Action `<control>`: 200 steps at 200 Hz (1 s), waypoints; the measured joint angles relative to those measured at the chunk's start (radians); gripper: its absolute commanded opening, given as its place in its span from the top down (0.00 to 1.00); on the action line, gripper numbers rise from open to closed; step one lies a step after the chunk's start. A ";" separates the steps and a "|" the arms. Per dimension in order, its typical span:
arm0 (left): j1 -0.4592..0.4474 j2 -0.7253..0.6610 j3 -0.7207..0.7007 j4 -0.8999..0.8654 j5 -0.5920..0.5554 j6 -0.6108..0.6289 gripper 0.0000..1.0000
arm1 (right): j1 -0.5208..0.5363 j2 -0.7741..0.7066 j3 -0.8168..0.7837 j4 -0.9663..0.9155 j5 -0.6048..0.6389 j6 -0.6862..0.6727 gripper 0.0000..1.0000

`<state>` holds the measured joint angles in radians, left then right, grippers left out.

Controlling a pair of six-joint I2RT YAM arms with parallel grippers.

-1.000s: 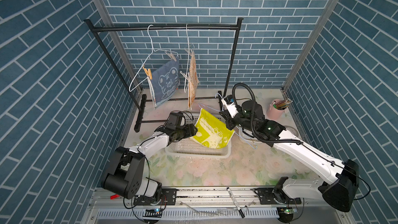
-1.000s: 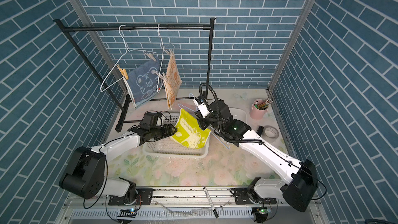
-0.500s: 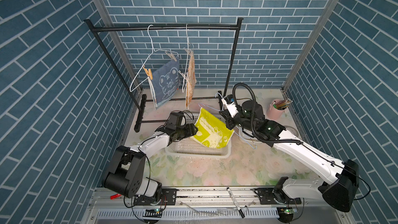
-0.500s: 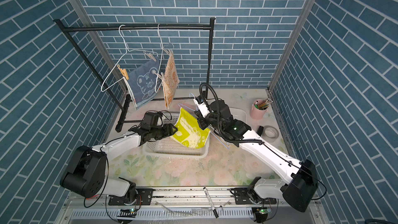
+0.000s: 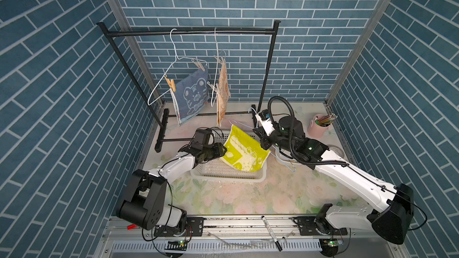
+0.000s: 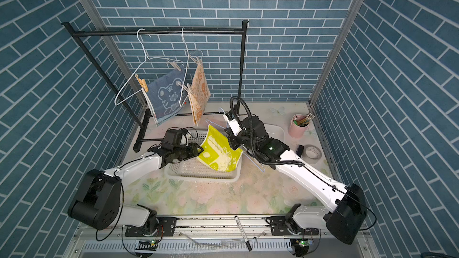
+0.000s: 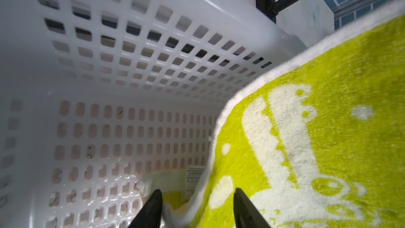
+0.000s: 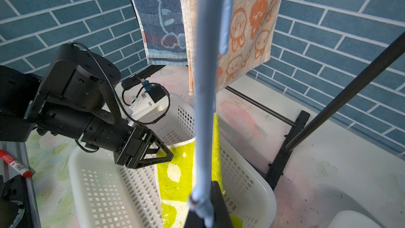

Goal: Remove the clothespins securing towels to the hanger
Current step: Remove the towel from the hanger.

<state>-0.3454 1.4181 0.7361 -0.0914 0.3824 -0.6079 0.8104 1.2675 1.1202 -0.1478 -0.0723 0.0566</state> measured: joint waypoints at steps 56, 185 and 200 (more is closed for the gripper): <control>0.000 -0.002 0.002 -0.020 -0.003 0.023 0.82 | 0.000 0.000 0.000 -0.001 0.001 0.000 1.00; -0.022 -0.284 0.209 -0.204 0.035 0.121 0.94 | 0.000 0.000 0.000 -0.080 0.109 -0.001 1.00; -0.029 -0.322 0.249 -0.203 0.060 0.137 0.94 | 0.000 0.000 0.000 -0.092 0.119 -0.001 1.00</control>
<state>-0.3748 1.0958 0.9848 -0.2943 0.4419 -0.4709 0.8104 1.2675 1.1206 -0.2398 0.0463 0.0555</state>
